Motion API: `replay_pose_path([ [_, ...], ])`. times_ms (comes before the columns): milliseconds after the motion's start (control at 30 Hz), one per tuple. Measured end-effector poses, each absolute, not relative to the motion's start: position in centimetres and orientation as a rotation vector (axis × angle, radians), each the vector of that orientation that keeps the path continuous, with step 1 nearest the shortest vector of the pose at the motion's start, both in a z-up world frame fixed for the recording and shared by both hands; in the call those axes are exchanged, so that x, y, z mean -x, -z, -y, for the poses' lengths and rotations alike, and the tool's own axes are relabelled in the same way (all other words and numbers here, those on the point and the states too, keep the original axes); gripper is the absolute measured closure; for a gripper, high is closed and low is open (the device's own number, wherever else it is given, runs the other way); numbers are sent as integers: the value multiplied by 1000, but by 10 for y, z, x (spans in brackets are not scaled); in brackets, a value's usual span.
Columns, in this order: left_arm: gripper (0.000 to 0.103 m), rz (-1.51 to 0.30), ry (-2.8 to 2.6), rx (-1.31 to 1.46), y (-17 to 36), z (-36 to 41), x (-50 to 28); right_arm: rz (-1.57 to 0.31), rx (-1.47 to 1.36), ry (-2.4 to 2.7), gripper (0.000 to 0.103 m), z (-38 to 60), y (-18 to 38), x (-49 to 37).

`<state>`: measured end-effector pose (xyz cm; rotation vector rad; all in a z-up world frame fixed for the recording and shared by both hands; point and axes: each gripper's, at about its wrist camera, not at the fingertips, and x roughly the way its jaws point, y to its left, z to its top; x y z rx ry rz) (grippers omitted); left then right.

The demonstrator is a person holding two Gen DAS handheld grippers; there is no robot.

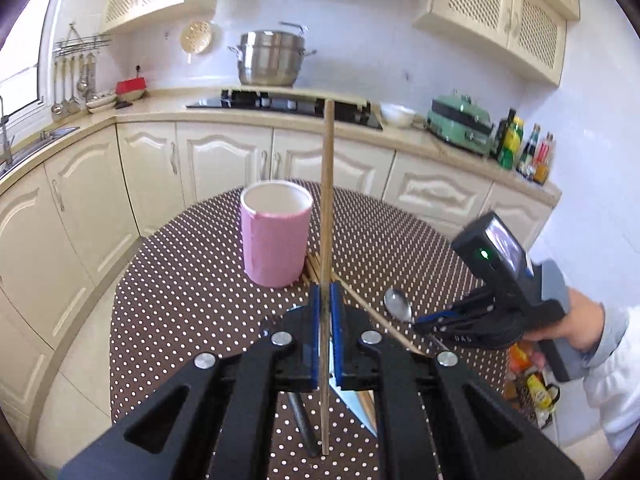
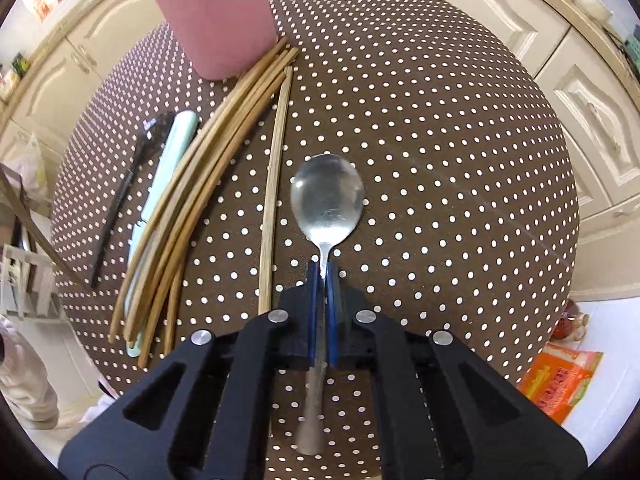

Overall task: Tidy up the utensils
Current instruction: 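Lift the chopstick and spoon and lower both into the pink cup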

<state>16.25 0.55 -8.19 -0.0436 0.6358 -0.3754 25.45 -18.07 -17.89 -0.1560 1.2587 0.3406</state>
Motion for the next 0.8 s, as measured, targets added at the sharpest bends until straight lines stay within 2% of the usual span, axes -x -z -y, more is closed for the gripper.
replay_pose_path([
  [567, 98, -491, 356, 155, 50, -14, -173, -909, -110, -475, 99, 232, 95, -241],
  [800, 98, -403, 333, 134, 16, -6, -206, -746, -156, -505, 99, 224, 53, -250],
])
